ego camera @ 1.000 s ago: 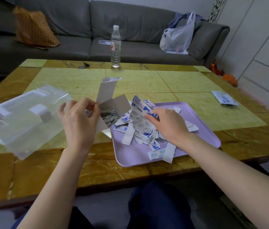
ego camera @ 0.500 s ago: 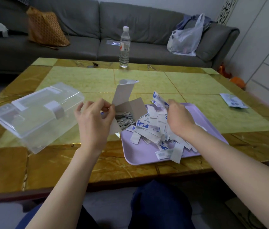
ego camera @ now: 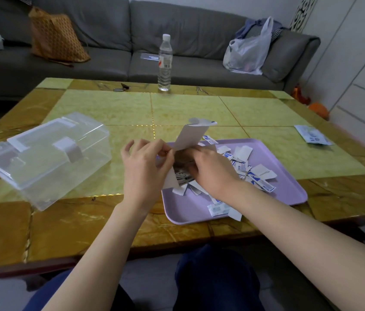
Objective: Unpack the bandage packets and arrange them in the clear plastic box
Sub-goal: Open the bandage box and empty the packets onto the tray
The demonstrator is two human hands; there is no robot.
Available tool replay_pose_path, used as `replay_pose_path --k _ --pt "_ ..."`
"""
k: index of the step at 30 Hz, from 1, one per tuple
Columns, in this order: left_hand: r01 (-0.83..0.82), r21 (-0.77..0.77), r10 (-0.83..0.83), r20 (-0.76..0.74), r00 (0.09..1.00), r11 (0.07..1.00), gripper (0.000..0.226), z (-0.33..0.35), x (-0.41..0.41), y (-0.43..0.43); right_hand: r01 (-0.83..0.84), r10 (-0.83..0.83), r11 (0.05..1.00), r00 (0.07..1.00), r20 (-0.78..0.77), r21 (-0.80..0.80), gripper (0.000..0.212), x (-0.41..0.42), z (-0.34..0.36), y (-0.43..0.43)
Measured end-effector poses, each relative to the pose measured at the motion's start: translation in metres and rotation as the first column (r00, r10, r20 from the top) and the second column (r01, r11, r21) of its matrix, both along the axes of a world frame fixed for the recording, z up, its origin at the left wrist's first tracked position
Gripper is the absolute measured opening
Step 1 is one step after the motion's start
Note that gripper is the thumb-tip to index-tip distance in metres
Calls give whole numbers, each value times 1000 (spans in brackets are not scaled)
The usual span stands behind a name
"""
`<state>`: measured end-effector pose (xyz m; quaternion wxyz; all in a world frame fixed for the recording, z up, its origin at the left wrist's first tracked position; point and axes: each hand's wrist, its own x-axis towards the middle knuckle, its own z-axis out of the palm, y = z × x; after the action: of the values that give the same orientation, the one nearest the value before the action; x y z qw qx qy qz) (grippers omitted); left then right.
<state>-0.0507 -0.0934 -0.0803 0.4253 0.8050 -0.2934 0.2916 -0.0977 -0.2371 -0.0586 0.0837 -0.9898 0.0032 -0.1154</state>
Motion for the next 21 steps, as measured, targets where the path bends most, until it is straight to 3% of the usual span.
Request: replay_pose_path --k 5,10,17,21 --pt "10 55 -11 26 1000 998 19 -7 -1 -2 82 -104 980 988 -111 -183 25 8 -12 0" --pt "-12 63 8 65 998 998 20 -8 -3 -3 99 -131 968 983 -126 -230 26 14 -16 3" --pt "-31 6 31 34 999 1000 18 1 -5 -3 74 -66 992 994 85 -103 24 -7 1 1" --pt "-19 -13 20 39 999 1000 17 3 -8 -11 35 -44 997 989 144 65 16 -17 12 2"
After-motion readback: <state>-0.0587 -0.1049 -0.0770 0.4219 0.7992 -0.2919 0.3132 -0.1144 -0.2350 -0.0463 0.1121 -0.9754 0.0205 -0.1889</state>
